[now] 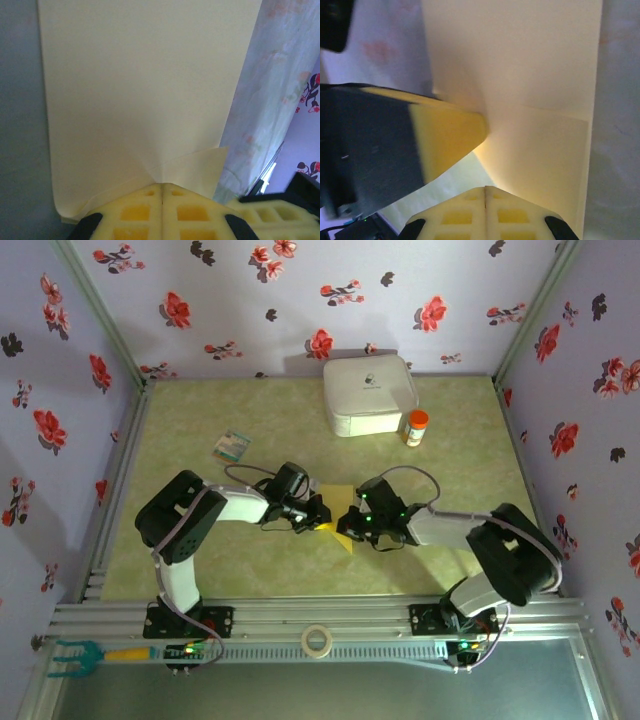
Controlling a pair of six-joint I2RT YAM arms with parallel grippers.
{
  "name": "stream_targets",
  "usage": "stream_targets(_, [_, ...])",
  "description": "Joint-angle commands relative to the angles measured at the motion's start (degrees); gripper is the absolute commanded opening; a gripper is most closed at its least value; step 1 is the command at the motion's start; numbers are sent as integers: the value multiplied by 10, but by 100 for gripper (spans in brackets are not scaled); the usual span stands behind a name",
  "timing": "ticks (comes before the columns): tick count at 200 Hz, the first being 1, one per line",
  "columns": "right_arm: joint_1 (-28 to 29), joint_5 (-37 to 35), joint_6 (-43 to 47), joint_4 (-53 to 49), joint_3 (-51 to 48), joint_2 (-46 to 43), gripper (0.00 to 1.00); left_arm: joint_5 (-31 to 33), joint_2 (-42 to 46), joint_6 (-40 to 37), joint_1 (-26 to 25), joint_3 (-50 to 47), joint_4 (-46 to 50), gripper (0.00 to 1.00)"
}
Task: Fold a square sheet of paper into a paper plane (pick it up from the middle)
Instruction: Third fold the triangle at the center of the table.
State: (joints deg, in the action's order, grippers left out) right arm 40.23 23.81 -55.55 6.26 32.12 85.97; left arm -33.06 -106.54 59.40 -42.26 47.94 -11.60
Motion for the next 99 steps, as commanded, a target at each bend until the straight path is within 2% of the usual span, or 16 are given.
stream_targets(1, [-3, 7, -3, 17, 4, 22, 4, 39, -7, -17, 4, -12, 43, 0])
stream_targets(45, [-4, -19, -7, 0, -44, 22, 0, 41, 8, -31, 3, -2, 33, 0])
stream_targets(99, [-4, -27, -5, -5, -37, 32, 0, 54, 55, -48, -14, 8, 45, 0])
